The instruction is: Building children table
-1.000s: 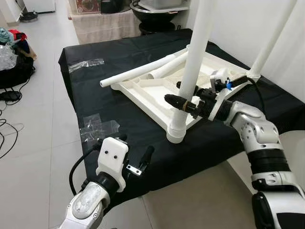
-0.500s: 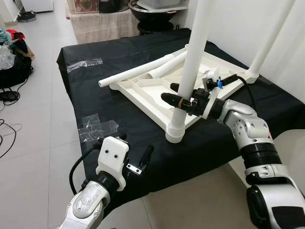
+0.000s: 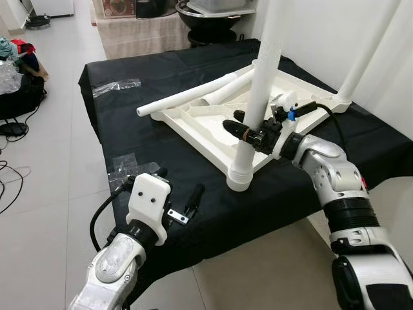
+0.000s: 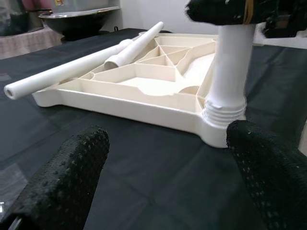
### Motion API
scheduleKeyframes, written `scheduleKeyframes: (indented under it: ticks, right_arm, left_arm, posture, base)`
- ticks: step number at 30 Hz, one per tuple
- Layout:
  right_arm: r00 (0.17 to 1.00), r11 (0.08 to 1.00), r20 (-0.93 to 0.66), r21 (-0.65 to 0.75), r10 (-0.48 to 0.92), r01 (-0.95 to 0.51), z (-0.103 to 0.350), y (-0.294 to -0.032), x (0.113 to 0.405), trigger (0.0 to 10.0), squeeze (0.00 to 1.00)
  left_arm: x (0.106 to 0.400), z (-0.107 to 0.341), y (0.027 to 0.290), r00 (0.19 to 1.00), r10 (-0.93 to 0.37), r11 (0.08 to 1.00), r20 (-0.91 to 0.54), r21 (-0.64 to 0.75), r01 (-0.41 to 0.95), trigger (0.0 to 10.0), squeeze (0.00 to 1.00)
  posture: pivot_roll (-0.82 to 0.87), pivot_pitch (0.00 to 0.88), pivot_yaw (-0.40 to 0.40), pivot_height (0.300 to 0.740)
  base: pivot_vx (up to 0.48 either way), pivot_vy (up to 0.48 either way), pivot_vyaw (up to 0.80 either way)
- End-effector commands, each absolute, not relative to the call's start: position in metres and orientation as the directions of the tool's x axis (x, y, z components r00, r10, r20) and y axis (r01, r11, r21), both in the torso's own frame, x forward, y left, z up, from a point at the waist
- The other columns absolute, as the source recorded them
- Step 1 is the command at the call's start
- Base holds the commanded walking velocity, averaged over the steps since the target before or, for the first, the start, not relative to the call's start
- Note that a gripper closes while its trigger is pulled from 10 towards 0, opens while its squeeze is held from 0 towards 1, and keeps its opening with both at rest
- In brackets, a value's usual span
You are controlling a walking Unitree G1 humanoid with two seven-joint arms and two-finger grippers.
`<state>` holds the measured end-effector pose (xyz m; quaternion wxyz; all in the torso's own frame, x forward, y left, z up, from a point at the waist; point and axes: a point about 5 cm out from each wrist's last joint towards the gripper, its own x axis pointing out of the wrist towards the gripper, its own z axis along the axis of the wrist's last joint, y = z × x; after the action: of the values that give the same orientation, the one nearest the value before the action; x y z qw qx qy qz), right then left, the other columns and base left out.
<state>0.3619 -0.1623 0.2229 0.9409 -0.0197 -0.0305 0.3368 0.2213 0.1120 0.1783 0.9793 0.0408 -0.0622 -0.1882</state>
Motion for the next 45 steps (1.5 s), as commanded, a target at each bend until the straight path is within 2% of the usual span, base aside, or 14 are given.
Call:
scheduleKeyframes:
  ticks: [1, 8, 11, 12, 17, 25, 26, 29, 30, 31, 32, 37, 38, 45]
  right_arm:
    - [0.843, 0.842, 0.023, -0.07, 0.538, -0.535, 0.218, -0.172, 0.359, 0.0, 0.0]
    - [0.956, 0.954, 0.034, -0.088, 0.292, -0.288, 0.21, -0.173, 0.351, 0.0, 0.0]
    - [0.993, 0.99, 0.037, -0.094, 0.111, -0.107, 0.21, -0.171, 0.348, 0.0, 0.0]
    - [0.993, 0.99, 0.037, -0.094, 0.111, -0.107, 0.21, -0.171, 0.348, 0.0, 0.0]
    - [0.992, 0.988, 0.064, -0.096, -0.113, 0.119, 0.221, -0.16, 0.342, 0.0, 0.0]
    - [0.973, 0.973, 0.066, -0.056, -0.222, 0.226, 0.228, -0.131, 0.338, 0.0, 0.0]
    - [0.973, 0.973, 0.058, -0.055, -0.221, 0.224, 0.227, -0.125, 0.338, 6.6, 0.0]
    - [0.974, 0.973, 0.053, -0.055, -0.219, 0.222, 0.227, -0.122, 0.339, 6.6, 0.0]
    - [0.978, 0.977, 0.053, -0.056, -0.204, 0.206, 0.226, -0.119, 0.339, 10.0, 0.0]
    - [0.977, 0.976, 0.054, -0.061, -0.204, 0.207, 0.226, -0.118, 0.337, 10.0, 0.35]
    - [0.979, 0.978, 0.062, -0.066, -0.196, 0.2, 0.226, -0.116, 0.336, 10.0, 1.0]
    - [0.976, 0.976, 0.095, -0.073, -0.197, 0.205, 0.226, -0.12, 0.333, 10.0, 1.0]
    - [0.974, 0.975, 0.113, -0.082, -0.197, 0.206, 0.227, -0.124, 0.332, 10.0, 0.0]
    - [0.977, 0.993, 0.189, -0.035, -0.101, 0.11, 0.236, -0.144, 0.326, 10.0, 0.0]
  left_arm:
    - [0.223, 0.179, 0.115, 0.921, -0.375, 0.924, 0.11, 0.123, 0.361, 10.0, 0.0]
    - [0.226, 0.18, 0.116, 0.922, -0.371, 0.925, 0.114, 0.133, 0.356, 10.0, 0.0]
    - [0.226, 0.18, 0.117, 0.922, -0.369, 0.926, 0.115, 0.133, 0.354, 10.0, 0.0]
    - [0.226, 0.18, 0.117, 0.922, -0.369, 0.926, 0.115, 0.133, 0.354, 10.0, 0.0]
    - [0.226, 0.179, 0.117, 0.922, -0.37, 0.925, 0.114, 0.134, 0.355, 10.0, 0.0]
    - [0.224, 0.179, 0.116, 0.922, -0.369, 0.926, 0.112, 0.131, 0.355, 10.0, 0.0]
    - [0.224, 0.178, 0.116, 0.922, -0.37, 0.926, 0.111, 0.13, 0.355, 10.0, 0.0]
    - [0.224, 0.178, 0.116, 0.922, -0.37, 0.926, 0.111, 0.13, 0.355, 10.0, 0.0]
    - [0.223, 0.178, 0.115, 0.922, -0.371, 0.925, 0.109, 0.129, 0.357, 10.0, 0.0]
    - [0.223, 0.177, 0.115, 0.922, -0.372, 0.925, 0.108, 0.128, 0.359, 10.0, 0.0]
    - [0.222, 0.177, 0.114, 0.921, -0.373, 0.924, 0.107, 0.128, 0.36, 10.0, 0.0]
    - [0.222, 0.176, 0.113, 0.92, -0.378, 0.923, 0.104, 0.127, 0.364, 10.0, 0.0]
    - [0.223, 0.176, 0.113, 0.919, -0.379, 0.922, 0.105, 0.127, 0.366, 10.0, 0.0]
    - [0.223, 0.176, 0.113, 0.919, -0.381, 0.921, 0.107, 0.127, 0.367, 10.0, 0.0]
  posture:
    - [0.02, 0.092, -0.052, 0.74]
    - [0.02, 0.094, -0.049, 0.74]
    - [0.02, 0.095, -0.049, 0.74]
    - [0.02, 0.095, -0.049, 0.74]
    - [0.02, 0.096, -0.052, 0.74]
    - [0.03, 0.094, -0.054, 0.74]
    - [0.03, 0.094, -0.054, 0.74]
    - [0.03, 0.094, -0.054, 0.74]
    - [0.03, 0.089, -0.056, 0.74]
    - [0.03, 0.085, -0.054, 0.74]
    - [0.03, 0.085, -0.054, 0.74]
    - [0.02, 0.079, -0.051, 0.74]
    - [0.02, 0.079, -0.051, 0.74]
    - [0.02, 0.073, -0.049, 0.74]
  base:
    - [0.0, 0.0, 0.0]
    - [0.0, 0.0, 0.0]
    - [0.0, 0.0, 0.0]
    - [0.0, 0.0, 0.0]
    - [0.0, 0.0, 0.0]
    - [0.0, 0.0, 0.0]
    - [0.0, 0.0, 0.0]
    - [0.0, 0.0, 0.0]
    - [0.0, 0.0, 0.0]
    - [0.0, 0.0, 0.0]
    - [0.0, 0.0, 0.0]
    - [0.0, 0.0, 0.0]
    - [0.0, 0.0, 0.0]
    - [0.0, 0.0, 0.0]
